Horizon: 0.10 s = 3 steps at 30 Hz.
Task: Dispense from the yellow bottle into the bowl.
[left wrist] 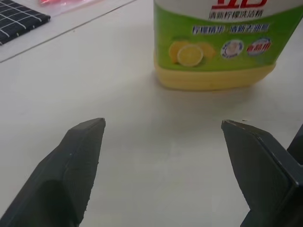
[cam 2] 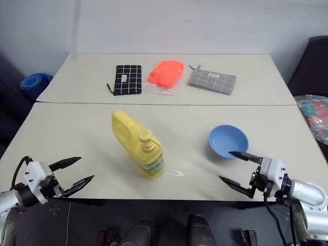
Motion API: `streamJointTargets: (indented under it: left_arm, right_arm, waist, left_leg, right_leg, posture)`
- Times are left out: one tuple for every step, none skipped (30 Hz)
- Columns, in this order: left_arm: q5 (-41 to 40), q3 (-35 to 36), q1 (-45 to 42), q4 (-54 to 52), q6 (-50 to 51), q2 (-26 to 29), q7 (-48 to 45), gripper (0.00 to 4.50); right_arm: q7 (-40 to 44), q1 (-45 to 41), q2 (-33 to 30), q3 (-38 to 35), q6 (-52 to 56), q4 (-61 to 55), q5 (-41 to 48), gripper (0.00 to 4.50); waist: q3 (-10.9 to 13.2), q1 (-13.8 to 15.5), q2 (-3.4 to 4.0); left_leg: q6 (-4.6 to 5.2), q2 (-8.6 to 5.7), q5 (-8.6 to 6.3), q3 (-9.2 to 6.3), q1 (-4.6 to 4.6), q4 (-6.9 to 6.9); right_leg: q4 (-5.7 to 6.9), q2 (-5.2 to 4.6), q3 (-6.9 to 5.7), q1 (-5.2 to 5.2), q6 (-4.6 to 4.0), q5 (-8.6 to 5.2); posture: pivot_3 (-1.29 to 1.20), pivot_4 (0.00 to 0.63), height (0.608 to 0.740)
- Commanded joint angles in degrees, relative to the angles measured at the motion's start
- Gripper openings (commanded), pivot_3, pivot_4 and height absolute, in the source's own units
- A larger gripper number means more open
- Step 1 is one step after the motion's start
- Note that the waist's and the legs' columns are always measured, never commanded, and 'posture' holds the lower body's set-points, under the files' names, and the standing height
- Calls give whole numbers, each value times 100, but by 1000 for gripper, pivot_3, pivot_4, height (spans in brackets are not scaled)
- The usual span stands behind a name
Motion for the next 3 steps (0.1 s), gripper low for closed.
streamJointTargets:
  left_arm:
    - [409,-100,237,299,-690,-147,223,4167]
    - [437,-120,315,349,-764,-181,251,4167]
    - [368,-140,366,379,-786,-201,207,4167]
  right_arm:
    - [179,1131,-90,-426,-315,-650,-93,4475]
    - [224,1297,-66,-477,-490,-558,-207,4475]
    - [238,1370,-52,-492,-646,-476,-296,4475]
  waist:
    - [-9,-44,1]
    - [-16,-33,7]
    - [-16,-33,7]
  left_leg:
    - [1,2,-1,6,9,6]
    - [9,1,-3,12,12,1]
    - [9,3,-5,13,20,-18]
  right_leg:
    - [2,2,4,7,2,5]
    - [0,1,14,6,0,12]
    - [-9,2,13,7,-4,8]
  posture:
    - [0,150,740]
    - [0,150,740]
    - [0,150,740]
